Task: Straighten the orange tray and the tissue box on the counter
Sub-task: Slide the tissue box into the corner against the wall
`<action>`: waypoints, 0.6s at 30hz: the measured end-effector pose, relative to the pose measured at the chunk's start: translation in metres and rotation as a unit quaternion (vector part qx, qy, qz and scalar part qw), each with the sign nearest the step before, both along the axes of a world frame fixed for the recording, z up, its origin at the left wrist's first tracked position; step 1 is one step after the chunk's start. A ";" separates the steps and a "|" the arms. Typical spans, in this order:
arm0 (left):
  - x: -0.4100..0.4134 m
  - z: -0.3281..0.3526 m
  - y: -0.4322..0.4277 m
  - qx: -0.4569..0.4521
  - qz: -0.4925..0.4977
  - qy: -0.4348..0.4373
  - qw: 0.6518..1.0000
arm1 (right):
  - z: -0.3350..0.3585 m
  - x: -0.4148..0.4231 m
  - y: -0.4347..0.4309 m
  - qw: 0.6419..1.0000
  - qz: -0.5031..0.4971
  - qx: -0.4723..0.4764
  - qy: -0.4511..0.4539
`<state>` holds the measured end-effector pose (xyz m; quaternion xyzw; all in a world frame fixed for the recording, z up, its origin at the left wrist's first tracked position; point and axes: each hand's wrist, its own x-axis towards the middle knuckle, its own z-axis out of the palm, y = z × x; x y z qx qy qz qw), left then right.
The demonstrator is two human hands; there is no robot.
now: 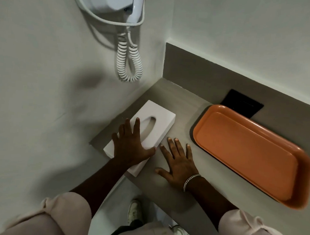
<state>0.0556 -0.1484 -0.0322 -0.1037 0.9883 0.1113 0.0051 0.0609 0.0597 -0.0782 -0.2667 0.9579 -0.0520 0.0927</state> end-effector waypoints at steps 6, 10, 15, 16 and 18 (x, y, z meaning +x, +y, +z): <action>-0.008 -0.004 -0.003 -0.003 0.008 0.002 1.000 | -0.005 -0.002 0.000 1.000 -0.001 0.010 -0.001; -0.018 -0.002 -0.012 0.002 0.016 0.000 1.000 | -0.007 -0.001 -0.001 1.000 -0.002 0.008 0.003; -0.038 0.009 -0.024 -0.001 0.011 0.007 1.000 | -0.006 -0.001 0.000 1.000 0.000 -0.007 0.006; -0.042 0.011 -0.026 -0.005 0.009 0.014 1.000 | -0.006 -0.001 0.000 1.000 0.000 -0.009 0.005; -0.049 0.013 -0.030 -0.010 0.006 0.024 1.000 | -0.006 -0.001 0.000 1.000 0.001 -0.008 0.001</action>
